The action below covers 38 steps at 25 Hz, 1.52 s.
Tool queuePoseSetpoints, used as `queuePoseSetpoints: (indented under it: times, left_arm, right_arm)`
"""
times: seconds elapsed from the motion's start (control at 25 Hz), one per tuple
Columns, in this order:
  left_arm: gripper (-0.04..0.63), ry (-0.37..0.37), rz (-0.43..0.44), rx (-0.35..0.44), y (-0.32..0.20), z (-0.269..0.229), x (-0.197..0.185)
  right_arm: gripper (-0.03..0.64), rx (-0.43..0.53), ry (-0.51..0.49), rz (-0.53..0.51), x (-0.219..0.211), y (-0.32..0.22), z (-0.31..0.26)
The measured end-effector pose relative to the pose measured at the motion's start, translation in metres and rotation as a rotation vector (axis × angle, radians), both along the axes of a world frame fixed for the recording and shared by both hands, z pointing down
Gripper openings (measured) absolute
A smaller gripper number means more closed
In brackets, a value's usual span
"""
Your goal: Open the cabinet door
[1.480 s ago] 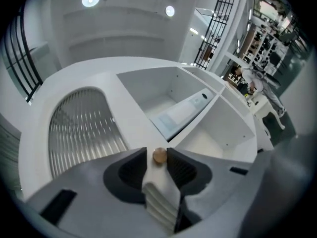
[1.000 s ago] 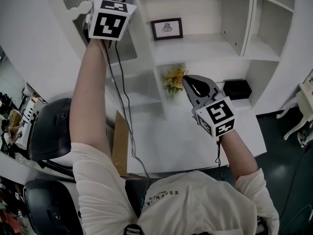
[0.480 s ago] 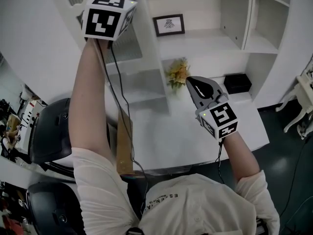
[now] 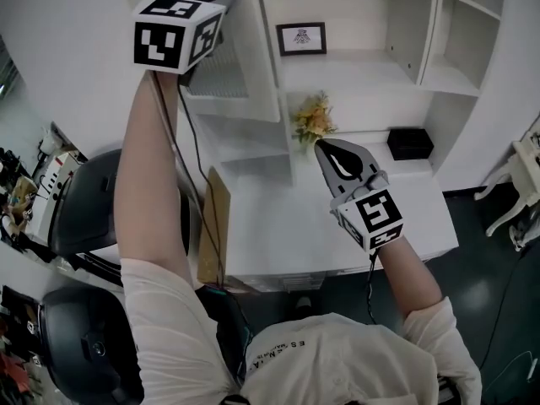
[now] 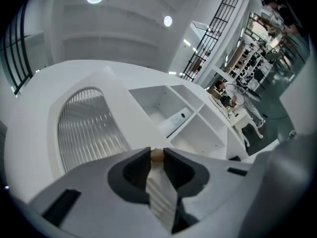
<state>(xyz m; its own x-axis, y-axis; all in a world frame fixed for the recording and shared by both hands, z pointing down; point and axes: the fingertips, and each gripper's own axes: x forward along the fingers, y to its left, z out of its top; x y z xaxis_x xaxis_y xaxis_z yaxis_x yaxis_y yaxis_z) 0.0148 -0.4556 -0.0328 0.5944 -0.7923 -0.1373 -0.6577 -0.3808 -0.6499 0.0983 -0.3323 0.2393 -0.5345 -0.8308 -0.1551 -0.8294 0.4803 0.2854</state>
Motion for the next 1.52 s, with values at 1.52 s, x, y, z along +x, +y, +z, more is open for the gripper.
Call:
queuePoseSetpoints:
  times: [1.52]
  left_arm:
    - [0.074, 0.131, 0.489, -0.112, 0.128, -0.008, -0.165]
  right_arm:
    - [0.014, 0.064, -0.055, 0.098, -0.183, 0.082, -0.012]
